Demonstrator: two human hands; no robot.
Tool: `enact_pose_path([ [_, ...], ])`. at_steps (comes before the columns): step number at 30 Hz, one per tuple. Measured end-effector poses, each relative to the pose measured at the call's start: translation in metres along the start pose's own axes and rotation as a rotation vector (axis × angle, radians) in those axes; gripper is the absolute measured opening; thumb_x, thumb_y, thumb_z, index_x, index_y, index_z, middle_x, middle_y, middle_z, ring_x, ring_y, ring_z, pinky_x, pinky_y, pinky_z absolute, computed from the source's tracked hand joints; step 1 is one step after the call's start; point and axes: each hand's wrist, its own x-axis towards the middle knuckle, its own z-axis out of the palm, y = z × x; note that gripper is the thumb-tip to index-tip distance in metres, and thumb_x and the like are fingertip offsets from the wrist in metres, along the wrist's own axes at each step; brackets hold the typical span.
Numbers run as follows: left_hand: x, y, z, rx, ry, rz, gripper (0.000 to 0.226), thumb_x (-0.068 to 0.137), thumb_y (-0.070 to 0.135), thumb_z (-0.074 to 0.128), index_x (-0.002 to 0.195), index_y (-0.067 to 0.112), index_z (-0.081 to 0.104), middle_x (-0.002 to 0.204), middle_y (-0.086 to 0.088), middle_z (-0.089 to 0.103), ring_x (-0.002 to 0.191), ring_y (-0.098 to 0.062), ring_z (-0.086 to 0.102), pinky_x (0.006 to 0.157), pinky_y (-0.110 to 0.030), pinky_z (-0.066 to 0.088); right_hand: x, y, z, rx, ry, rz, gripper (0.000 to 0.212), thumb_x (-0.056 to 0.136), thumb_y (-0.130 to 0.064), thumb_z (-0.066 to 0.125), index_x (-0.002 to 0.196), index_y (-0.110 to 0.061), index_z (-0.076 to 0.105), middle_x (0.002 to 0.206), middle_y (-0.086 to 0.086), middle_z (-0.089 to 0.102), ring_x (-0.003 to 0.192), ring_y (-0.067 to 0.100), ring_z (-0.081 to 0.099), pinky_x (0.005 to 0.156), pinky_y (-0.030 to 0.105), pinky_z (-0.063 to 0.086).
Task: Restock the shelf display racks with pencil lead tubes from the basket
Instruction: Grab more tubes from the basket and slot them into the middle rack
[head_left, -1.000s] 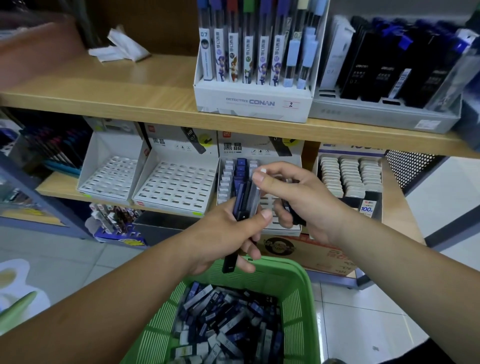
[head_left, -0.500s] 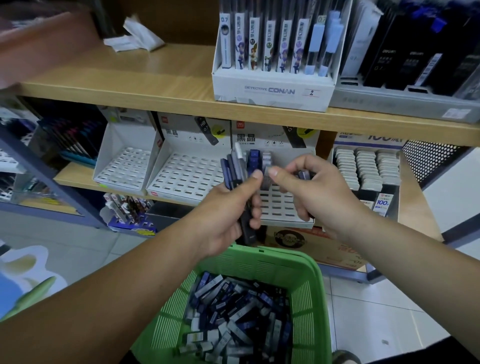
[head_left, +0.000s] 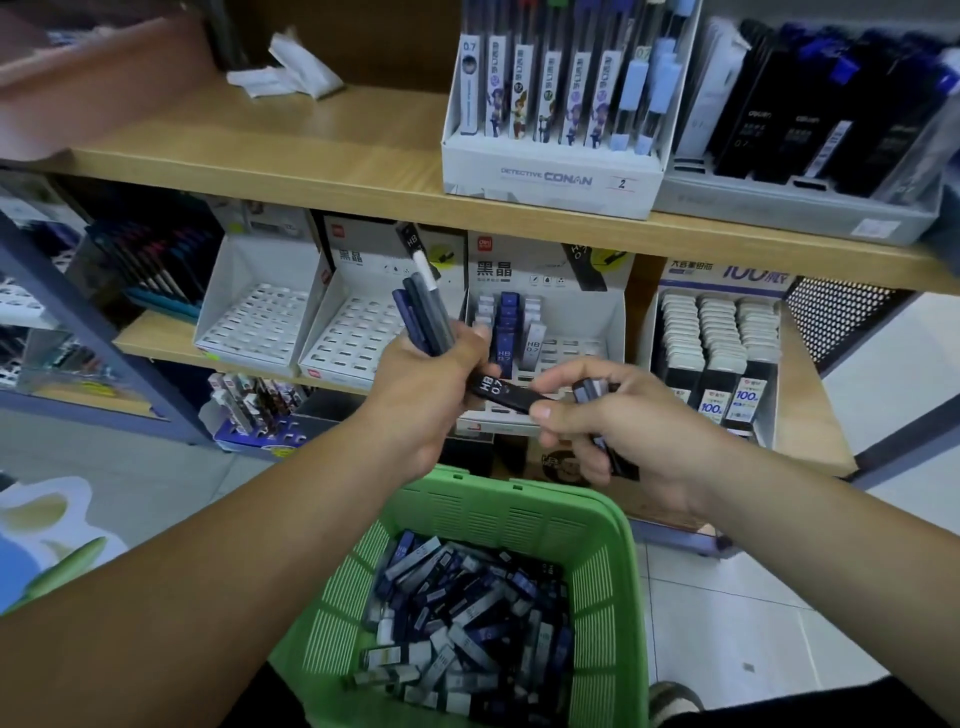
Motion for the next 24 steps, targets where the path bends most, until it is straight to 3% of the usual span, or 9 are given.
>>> enact_pose_path([
  [3, 0.001, -0.002, -0.01, 0.124, 0.016, -0.038, 0.022, 0.099, 0.021, 0.07, 0.107, 0.001, 0.065, 0.083, -0.016, 0.068, 0.061, -0.019, 0.066, 0.054, -0.03, 0.056, 0.001, -0.003, -0.009, 0.024, -0.001, -0.016, 0.024, 0.087, -0.006, 0.077, 0.11, -0.008, 0.071, 0.072, 0.018, 0.064, 0.044, 0.02, 0.035, 0.049, 0.03, 0.03],
  [6, -0.002, -0.004, -0.012, 0.201, -0.017, -0.046, 0.025, 0.099, 0.022, 0.07, 0.11, -0.001, 0.065, 0.078, -0.013, 0.068, 0.056, -0.017, 0.064, 0.047, -0.025, 0.051, 0.006, -0.003, -0.014, 0.047, -0.015, -0.019, 0.022, 0.086, -0.003, 0.077, 0.108, -0.004, 0.073, 0.07, 0.016, 0.061, 0.044, 0.02, 0.036, 0.048, 0.029, 0.029],
  [10, -0.002, -0.007, -0.014, 0.276, -0.082, -0.009, 0.015, 0.097, 0.017, 0.072, 0.102, 0.006, 0.064, 0.078, -0.009, 0.068, 0.064, -0.02, 0.065, 0.052, -0.028, 0.051, 0.011, -0.006, -0.015, 0.114, -0.055, -0.047, 0.025, 0.083, -0.005, 0.079, 0.108, -0.007, 0.074, 0.071, 0.014, 0.062, 0.044, 0.018, 0.038, 0.046, 0.026, 0.032],
  [13, -0.005, -0.011, -0.011, 0.332, -0.104, -0.056, 0.018, 0.097, 0.017, 0.071, 0.103, 0.001, 0.067, 0.077, -0.013, 0.073, 0.062, -0.02, 0.063, 0.051, -0.028, 0.049, 0.014, -0.005, -0.02, 0.161, -0.078, -0.093, 0.033, 0.078, -0.007, 0.081, 0.111, -0.009, 0.076, 0.076, 0.016, 0.066, 0.047, 0.018, 0.041, 0.047, 0.026, 0.035],
  [17, -0.007, -0.012, -0.004, 0.35, -0.135, -0.106, 0.021, 0.098, 0.017, 0.071, 0.108, -0.001, 0.066, 0.076, -0.016, 0.075, 0.058, -0.019, 0.065, 0.05, -0.026, 0.052, 0.024, -0.002, -0.024, 0.135, 0.063, -0.133, 0.027, 0.087, -0.014, 0.079, 0.111, -0.005, 0.072, 0.07, 0.013, 0.067, 0.045, 0.018, 0.041, 0.048, 0.028, 0.035],
  [20, -0.004, -0.012, -0.002, 0.275, -0.163, -0.137, 0.032, 0.095, 0.018, 0.075, 0.115, -0.001, 0.059, 0.081, -0.014, 0.077, 0.075, -0.027, 0.075, 0.061, -0.029, 0.059, 0.032, 0.0, -0.029, 0.164, 0.17, -0.105, 0.036, 0.087, -0.019, 0.081, 0.115, -0.005, 0.065, 0.051, 0.006, 0.055, 0.041, 0.019, 0.038, 0.047, 0.028, 0.035],
  [24, -0.002, -0.012, 0.004, 0.257, -0.223, -0.079, 0.02, 0.095, 0.012, 0.074, 0.109, 0.002, 0.064, 0.086, -0.008, 0.075, 0.086, -0.034, 0.077, 0.067, -0.032, 0.059, 0.04, 0.003, -0.031, 0.192, 0.255, -0.112, 0.048, 0.084, -0.021, 0.085, 0.123, -0.009, 0.06, 0.054, 0.008, 0.059, 0.042, 0.02, 0.041, 0.045, 0.029, 0.036],
])
